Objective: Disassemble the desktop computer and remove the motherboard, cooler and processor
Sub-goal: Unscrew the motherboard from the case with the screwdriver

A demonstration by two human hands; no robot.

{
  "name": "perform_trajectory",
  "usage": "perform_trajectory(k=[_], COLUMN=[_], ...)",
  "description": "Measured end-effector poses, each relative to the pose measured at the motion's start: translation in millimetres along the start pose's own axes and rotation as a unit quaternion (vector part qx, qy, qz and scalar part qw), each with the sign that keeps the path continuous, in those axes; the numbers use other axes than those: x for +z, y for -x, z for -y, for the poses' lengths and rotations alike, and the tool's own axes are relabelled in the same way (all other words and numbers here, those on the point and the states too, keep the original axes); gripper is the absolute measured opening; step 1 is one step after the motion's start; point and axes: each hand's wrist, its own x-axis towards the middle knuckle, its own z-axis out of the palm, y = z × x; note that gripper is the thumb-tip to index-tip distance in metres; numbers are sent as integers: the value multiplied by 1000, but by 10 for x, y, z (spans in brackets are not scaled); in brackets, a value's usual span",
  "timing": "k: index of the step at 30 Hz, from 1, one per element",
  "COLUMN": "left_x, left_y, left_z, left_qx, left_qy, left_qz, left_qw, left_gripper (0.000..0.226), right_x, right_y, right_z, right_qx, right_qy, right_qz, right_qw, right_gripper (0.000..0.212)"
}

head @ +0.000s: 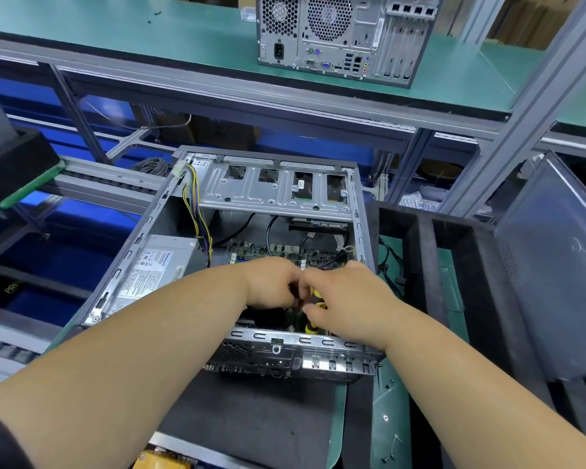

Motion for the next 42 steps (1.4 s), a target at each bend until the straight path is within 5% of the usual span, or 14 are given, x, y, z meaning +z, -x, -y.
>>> perform_trajectory(k=[15,22,30,36,42], left_x=[-15,-182,-223,-138,-114], left_y=[43,21,-121,-138,-165], left_z=[-91,-140,18,110,148], left_qx=[19,22,75,103,116], left_qy=[-65,-189,-151,-106,-111], left_qz=[-17,70,14,-3,1], left_qw=[998,979,986,989,987], left_gripper=[18,6,22,21,21], right_x=[-102,-95,-94,-182,-110], right_y=[-2,-52,-94,-113,-136], right_z=[3,11,7,41,56], right_qx=[-12,-25,-27,-55,-53], right_qy=[5,43,75,-65,-71], right_qz=[61,74,85,137,131], right_qw=[998,996,993,987,987], right_gripper=[21,19,22,31,16])
